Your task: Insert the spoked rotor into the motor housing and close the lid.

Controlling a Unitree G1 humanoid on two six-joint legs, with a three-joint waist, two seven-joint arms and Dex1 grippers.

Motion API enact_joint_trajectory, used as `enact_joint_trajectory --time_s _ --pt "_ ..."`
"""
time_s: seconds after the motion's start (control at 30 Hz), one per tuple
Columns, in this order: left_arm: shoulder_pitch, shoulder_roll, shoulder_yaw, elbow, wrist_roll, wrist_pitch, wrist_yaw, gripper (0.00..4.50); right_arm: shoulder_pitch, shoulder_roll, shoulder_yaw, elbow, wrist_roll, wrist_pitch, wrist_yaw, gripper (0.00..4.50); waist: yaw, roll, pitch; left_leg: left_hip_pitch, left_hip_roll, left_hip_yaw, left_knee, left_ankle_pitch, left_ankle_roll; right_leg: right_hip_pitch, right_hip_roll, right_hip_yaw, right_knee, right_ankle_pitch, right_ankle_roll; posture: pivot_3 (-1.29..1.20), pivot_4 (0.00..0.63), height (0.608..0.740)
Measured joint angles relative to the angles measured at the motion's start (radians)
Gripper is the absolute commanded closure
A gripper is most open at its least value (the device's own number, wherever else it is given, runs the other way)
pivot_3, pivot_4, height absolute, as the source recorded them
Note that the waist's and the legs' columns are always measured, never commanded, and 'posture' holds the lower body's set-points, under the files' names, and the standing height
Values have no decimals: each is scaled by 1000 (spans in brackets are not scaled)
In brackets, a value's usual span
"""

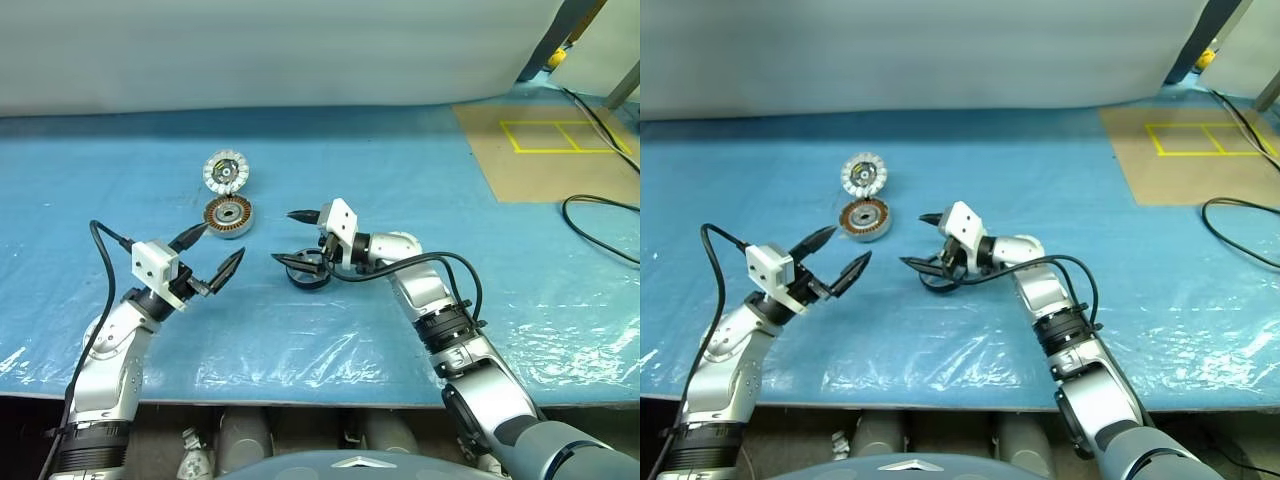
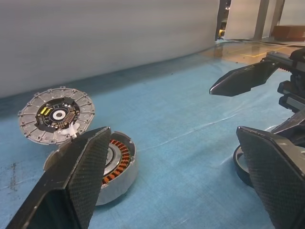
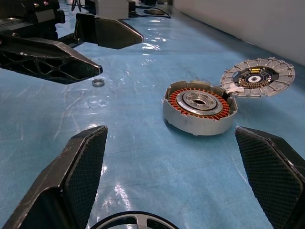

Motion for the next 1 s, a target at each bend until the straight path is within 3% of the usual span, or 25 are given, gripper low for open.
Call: enact_joint_trajectory --time_s 1.0 --pt "1 1 0 -2 2 8 -1 38 0 7 1 1 0 0 -14 0 0 0 0 0 0 0 0 0 0 0 0 0 0 0 0 0 150 740"
